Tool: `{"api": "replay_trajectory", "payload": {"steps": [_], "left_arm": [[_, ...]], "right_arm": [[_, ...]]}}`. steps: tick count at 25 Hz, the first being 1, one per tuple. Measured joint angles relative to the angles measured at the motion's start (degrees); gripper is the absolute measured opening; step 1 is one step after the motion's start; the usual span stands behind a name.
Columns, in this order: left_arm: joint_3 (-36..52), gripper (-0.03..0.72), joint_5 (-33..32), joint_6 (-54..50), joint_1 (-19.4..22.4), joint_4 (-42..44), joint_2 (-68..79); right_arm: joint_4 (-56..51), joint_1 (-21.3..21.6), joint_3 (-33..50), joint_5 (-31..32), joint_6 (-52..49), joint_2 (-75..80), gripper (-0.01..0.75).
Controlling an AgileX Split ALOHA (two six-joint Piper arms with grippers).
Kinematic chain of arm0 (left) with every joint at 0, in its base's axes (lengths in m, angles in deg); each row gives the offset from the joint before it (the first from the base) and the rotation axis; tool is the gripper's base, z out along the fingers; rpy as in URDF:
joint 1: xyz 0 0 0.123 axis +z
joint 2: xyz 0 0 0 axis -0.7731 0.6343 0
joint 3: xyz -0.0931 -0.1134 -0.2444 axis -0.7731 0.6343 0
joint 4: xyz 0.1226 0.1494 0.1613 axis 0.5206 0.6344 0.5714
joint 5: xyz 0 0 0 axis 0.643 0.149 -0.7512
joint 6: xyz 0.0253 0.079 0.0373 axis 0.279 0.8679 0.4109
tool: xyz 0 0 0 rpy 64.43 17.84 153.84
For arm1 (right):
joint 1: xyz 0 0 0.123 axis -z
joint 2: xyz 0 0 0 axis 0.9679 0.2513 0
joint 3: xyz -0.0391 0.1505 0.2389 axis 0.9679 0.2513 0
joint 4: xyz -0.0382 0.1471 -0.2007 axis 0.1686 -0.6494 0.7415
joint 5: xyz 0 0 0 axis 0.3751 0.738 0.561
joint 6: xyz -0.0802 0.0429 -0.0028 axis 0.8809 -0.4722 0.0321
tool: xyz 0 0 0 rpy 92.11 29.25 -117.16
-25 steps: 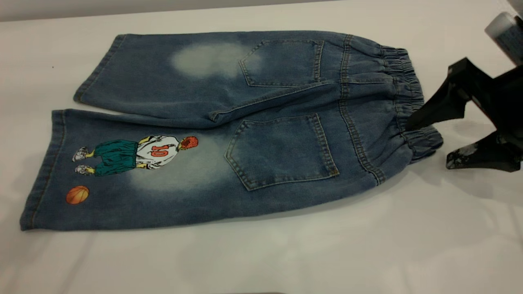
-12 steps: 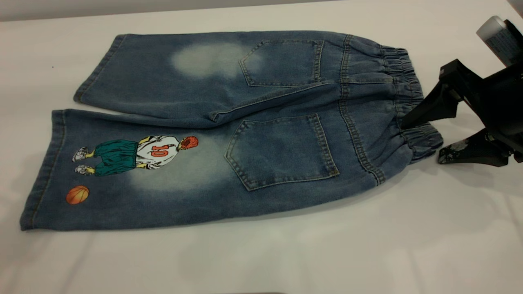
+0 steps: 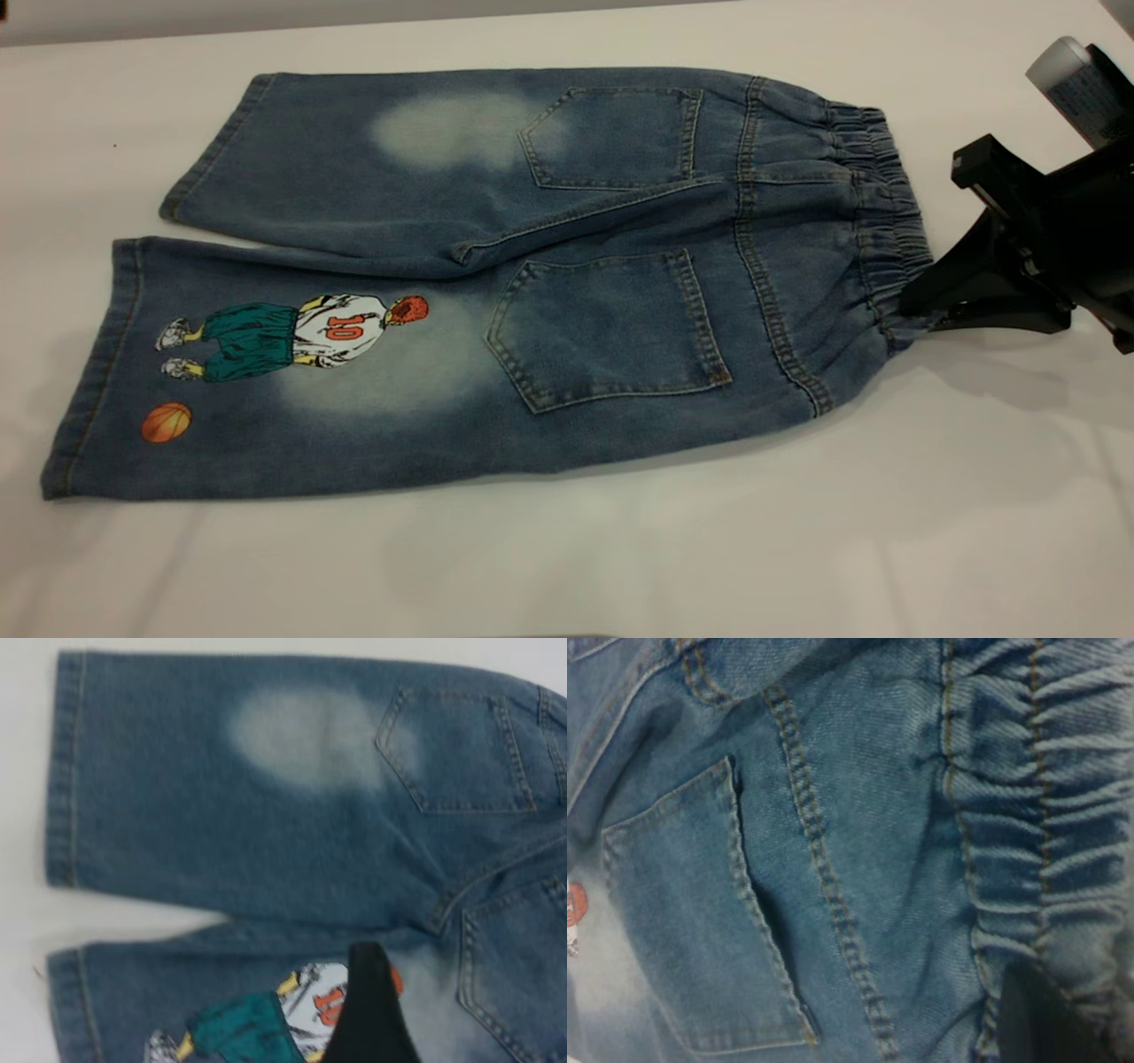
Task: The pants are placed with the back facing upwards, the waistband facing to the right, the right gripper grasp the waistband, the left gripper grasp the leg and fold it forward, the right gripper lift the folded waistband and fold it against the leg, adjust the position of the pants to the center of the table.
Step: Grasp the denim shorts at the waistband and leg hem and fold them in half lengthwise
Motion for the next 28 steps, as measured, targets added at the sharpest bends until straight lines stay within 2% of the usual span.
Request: {"api": "replay_trajectory", "payload": {"steps": [5,10,16,28], "left_arm": [[0.0,0.484,-4.2,-8.0,0.0,6.4,5.4],[0.0,0.484,-8.0,-19.3,0.0,17.9,13.2],[0.0,0.484,-9.5,-30.8,0.0,30.1,19.6],[-0.1,0.484,-5.2,-48.9,0.0,49.6,25.9]], "right_arm": [[0.3,0.0,0.0,1.1,0.5,0.0,0.03],[0.3,0.0,0.0,1.4,1.6,0.0,0.031],[0.4,0.0,0.0,2.1,2.7,0.0,0.031],[2.0,0.0,0.0,3.4,2.8,0.0,0.031]]}}
